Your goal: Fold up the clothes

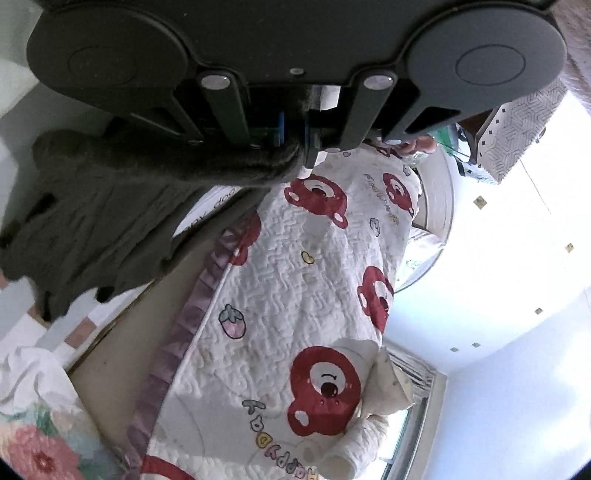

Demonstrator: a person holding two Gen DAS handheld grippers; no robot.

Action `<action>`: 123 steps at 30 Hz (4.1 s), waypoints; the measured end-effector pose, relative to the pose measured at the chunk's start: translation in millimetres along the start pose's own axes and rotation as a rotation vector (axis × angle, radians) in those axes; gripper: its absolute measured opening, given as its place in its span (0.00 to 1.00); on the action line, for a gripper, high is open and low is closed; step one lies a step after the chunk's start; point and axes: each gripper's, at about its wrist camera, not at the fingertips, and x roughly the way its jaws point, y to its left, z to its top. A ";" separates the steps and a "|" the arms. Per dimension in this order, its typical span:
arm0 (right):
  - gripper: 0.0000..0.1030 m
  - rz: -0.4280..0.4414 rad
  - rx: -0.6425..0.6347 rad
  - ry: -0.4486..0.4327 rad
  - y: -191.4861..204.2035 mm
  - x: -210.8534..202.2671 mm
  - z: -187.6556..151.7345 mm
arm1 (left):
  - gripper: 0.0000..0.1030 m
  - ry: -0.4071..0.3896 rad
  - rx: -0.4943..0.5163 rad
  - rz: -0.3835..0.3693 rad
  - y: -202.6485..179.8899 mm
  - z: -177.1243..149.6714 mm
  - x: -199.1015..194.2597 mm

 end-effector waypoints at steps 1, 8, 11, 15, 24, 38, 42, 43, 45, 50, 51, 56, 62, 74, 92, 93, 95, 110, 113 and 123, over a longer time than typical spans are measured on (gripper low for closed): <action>0.12 0.005 -0.006 -0.003 0.9 -0.2 3.1 | 0.03 -0.015 0.002 -0.003 -1.5 5.4 0.8; 0.12 0.009 0.081 -0.013 -12.2 4.6 29.9 | 0.03 -0.130 0.045 0.029 -7.8 34.5 4.5; 0.12 -0.015 0.116 -0.011 -21.2 2.9 30.1 | 0.03 -0.089 0.131 0.146 -10.0 23.3 28.9; 0.13 -0.118 0.094 0.017 -16.8 6.0 26.1 | 0.03 -0.052 0.117 0.175 -6.2 16.7 46.4; 0.33 -0.187 0.118 0.031 -21.8 39.8 47.5 | 0.03 -0.038 -0.193 0.186 60.4 40.3 54.8; 0.44 -0.545 -0.058 0.148 -30.2 89.3 46.9 | 0.18 0.021 -0.335 0.280 117.7 -35.6 84.0; 0.44 -0.612 -0.179 0.274 -15.9 83.9 16.5 | 0.30 0.055 -0.231 0.205 89.5 -41.9 90.1; 0.44 -0.629 -0.216 0.284 -11.0 82.8 8.7 | 0.34 0.078 -0.228 0.160 86.5 -42.3 94.5; 0.44 -0.644 -0.263 0.264 -4.5 83.4 -0.9 | 0.45 0.138 -0.266 0.038 86.5 -41.6 107.7; 0.44 -0.633 -0.280 0.346 -10.6 112.1 8.4 | 0.46 0.299 -0.260 -0.151 70.8 -35.3 142.1; 0.44 -0.656 -0.305 0.372 -11.0 118.7 9.0 | 0.46 0.323 -0.230 -0.161 63.4 -34.4 147.5; 0.50 -0.757 -0.389 0.425 -17.9 142.4 3.8 | 0.49 0.305 -0.169 -0.136 36.6 -29.0 174.4; 0.52 -0.841 -0.583 0.488 -17.4 162.9 -17.7 | 0.53 0.344 -0.132 -0.225 18.4 -19.3 206.4; 0.08 -0.801 -0.605 0.504 -9.6 75.1 -47.5 | 0.45 0.595 -0.205 -0.207 17.6 -46.8 207.7; 0.33 -0.733 -0.452 0.425 -17.5 56.7 -40.7 | 0.57 0.256 0.108 -0.002 29.0 -21.7 141.4; 0.35 -0.726 -0.438 0.424 -18.1 55.1 -39.0 | 0.59 0.286 0.160 -0.022 25.3 -24.3 144.6; 0.36 -0.708 -0.417 0.431 -20.8 52.2 -36.1 | 0.61 0.346 0.218 -0.068 26.7 -25.6 147.1; 0.36 -0.680 -0.444 0.440 -23.5 54.1 -37.4 | 0.38 0.477 0.488 0.032 26.5 -38.7 184.3; 0.36 -0.676 -0.430 0.437 -24.9 52.8 -37.8 | 0.09 0.466 0.512 0.044 25.9 -17.2 179.8; 0.37 -0.517 -0.207 0.392 -38.0 39.5 8.0 | 0.09 0.423 0.319 0.117 67.7 83.9 165.1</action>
